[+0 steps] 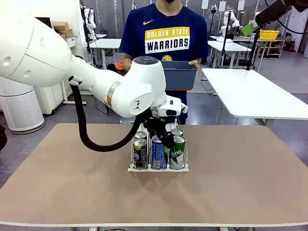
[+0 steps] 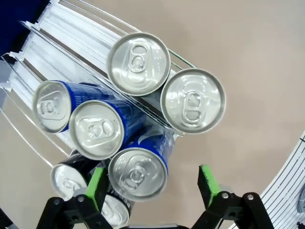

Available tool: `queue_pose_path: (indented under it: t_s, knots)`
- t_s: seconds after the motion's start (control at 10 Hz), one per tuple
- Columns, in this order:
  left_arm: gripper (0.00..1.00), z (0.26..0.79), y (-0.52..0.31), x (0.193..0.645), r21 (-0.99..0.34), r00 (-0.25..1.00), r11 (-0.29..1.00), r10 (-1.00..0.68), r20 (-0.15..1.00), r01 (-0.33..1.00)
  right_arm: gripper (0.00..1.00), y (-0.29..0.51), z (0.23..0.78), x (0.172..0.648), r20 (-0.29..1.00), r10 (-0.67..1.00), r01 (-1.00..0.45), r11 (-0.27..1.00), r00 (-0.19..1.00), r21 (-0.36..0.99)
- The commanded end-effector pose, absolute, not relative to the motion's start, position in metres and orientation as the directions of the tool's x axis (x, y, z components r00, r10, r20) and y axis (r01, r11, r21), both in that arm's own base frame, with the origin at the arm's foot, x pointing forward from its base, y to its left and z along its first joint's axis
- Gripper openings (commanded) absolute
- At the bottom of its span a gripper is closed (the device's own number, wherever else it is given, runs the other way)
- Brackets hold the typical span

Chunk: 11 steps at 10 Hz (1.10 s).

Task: Fill the beverage cans into the dispenser.
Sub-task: Place the picked Ionic drink in the line of the Automatic Can Dispenser with the same cans, then pick up the Sprite handed by the human.

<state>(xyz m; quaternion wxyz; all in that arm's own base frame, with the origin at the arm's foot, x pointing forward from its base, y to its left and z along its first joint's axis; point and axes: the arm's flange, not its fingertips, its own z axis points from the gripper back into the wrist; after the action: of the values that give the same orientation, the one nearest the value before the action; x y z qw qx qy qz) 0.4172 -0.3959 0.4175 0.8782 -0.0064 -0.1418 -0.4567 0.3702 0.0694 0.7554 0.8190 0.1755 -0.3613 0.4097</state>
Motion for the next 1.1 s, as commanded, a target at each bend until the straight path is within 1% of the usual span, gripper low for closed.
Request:
queue_pose_path:
  t_s: [0.0, 0.1, 0.2, 1.0]
  knots:
    - [1.00, 0.423, -0.386, 0.397, 0.157, 0.561, 0.612, -0.781, 0.275, 0.775, 1.00, 0.069, 0.755, 0.370, 0.735, 0.544, -0.798, 0.602, 0.404, -0.007]
    - [1.00, 0.426, -0.385, 0.391, 0.172, 0.531, 0.592, -0.793, 0.301, 0.787, 1.00, 0.069, 0.755, 0.370, 0.735, 0.544, -0.798, 0.602, 0.404, -0.007]
    - [1.00, 0.426, -0.393, 0.412, 0.128, 0.546, 0.591, -0.794, 0.265, 0.797, 1.00, 0.069, 0.755, 0.370, 0.735, 0.544, -0.798, 0.602, 0.404, -0.007]
    - [1.00, 0.426, -0.393, 0.412, 0.128, 0.546, 0.591, -0.794, 0.265, 0.797, 1.00, 0.069, 0.755, 0.370, 0.735, 0.544, -0.798, 0.602, 0.404, -0.007]
